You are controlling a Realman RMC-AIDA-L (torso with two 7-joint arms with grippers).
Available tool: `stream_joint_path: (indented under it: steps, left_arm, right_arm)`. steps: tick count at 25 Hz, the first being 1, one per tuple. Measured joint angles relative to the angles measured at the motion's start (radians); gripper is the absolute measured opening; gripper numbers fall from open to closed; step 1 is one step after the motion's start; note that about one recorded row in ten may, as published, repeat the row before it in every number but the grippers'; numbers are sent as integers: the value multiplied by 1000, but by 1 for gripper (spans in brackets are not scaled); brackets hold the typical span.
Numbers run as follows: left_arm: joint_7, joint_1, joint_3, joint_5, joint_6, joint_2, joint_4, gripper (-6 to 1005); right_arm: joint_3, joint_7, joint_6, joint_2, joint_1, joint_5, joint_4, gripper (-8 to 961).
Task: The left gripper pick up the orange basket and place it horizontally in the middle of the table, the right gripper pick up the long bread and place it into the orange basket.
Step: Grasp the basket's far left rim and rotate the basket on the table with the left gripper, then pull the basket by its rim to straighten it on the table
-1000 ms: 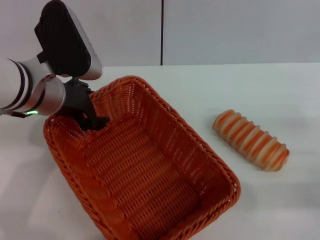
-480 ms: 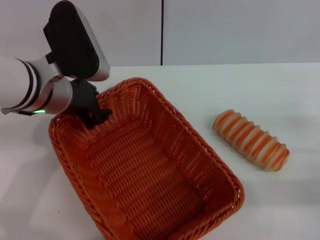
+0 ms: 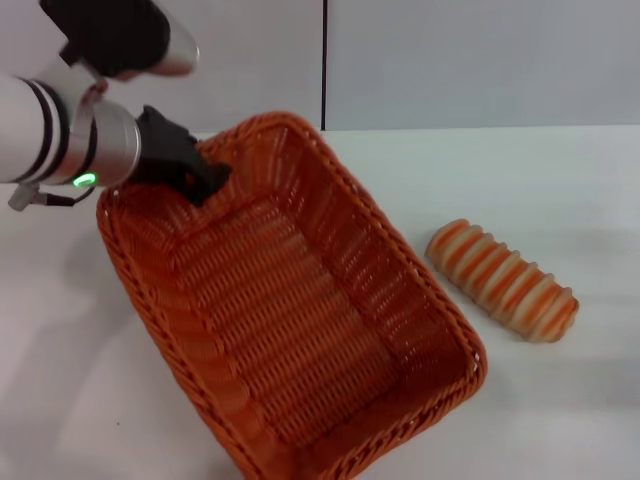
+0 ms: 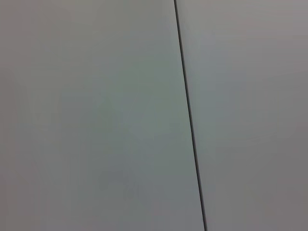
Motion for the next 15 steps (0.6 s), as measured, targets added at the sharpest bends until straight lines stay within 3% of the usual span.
stream_joint_path:
  steps: [11,15]
  left_arm:
    - [-336,33,-15,93,-14,3,76,246]
    - [-361,60,-62,87,-9,-1,78,228]
  right_arm:
    - [-2,2,0,-3,10,0,-10,617]
    - [-6,10,0,-5,14,-3,-17,617]
